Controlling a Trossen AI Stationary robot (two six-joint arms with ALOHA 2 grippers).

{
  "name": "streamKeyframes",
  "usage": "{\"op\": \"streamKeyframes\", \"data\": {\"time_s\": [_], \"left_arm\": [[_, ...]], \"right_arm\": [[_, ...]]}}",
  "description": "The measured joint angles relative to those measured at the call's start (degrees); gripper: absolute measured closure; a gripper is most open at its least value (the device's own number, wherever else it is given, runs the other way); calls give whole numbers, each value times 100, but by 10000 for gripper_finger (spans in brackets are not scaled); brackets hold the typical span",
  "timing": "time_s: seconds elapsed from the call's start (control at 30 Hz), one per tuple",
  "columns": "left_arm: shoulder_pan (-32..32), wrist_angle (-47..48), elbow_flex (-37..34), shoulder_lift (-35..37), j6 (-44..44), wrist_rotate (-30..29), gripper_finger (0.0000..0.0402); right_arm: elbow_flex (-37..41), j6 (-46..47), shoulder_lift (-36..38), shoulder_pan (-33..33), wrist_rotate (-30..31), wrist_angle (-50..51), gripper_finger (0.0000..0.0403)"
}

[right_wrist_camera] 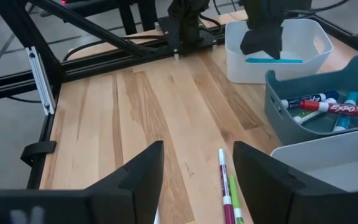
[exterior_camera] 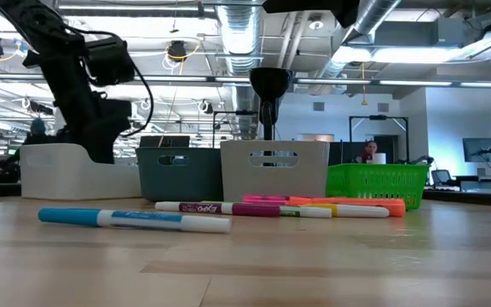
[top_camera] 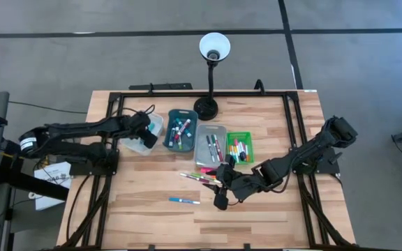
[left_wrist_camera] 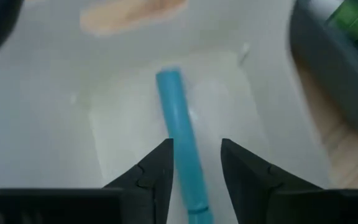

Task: Pick & Place Markers
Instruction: Put the large orange highlighter pen into the white bin

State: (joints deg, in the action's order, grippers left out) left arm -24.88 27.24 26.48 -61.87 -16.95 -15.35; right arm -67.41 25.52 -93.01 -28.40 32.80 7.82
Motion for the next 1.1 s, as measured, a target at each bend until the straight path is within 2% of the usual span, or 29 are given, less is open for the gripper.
{"op": "streamKeyframes", "data": {"time_s": [0.2, 0.27, 0.33, 0.43, 0.53, 0.6, 0.77, 0.87, 1.0, 1.1], "left_arm": [[17, -125, 317, 525, 176, 41, 271], [17, -162, 456, 811, 175, 227, 270], [39, -235, 532, 1118, 172, 538, 270], [150, -296, 535, 1556, 172, 1076, 270], [358, -335, 535, 1862, 155, 1386, 270], [562, -448, 535, 1975, 150, 1541, 270], [1244, -1087, 489, 2017, 165, 1951, 270], [1673, -1640, 386, 1944, 170, 1989, 270], [2043, -1963, 363, 1818, 210, 1983, 270], [2190, -2095, 357, 1737, 214, 1981, 270]], "right_arm": [[-1, 1, -20, 9, 20, 304, 228], [-3, 2, -93, 49, 16, 604, 230], [3, 140, -152, 88, -31, 1150, 232], [4, 844, -271, 222, -97, 2220, 234], [12, 1506, -481, 387, -417, 3150, 236], [119, 1634, -645, 459, -657, 3603, 238], [224, 1292, -1136, 632, -1327, 3591, 246], [222, 1158, -1282, 724, -1359, 3618, 251], [218, 1155, -1318, 880, -1391, 3640, 257], [218, 1157, -1320, 989, -1633, 3485, 262]]}}
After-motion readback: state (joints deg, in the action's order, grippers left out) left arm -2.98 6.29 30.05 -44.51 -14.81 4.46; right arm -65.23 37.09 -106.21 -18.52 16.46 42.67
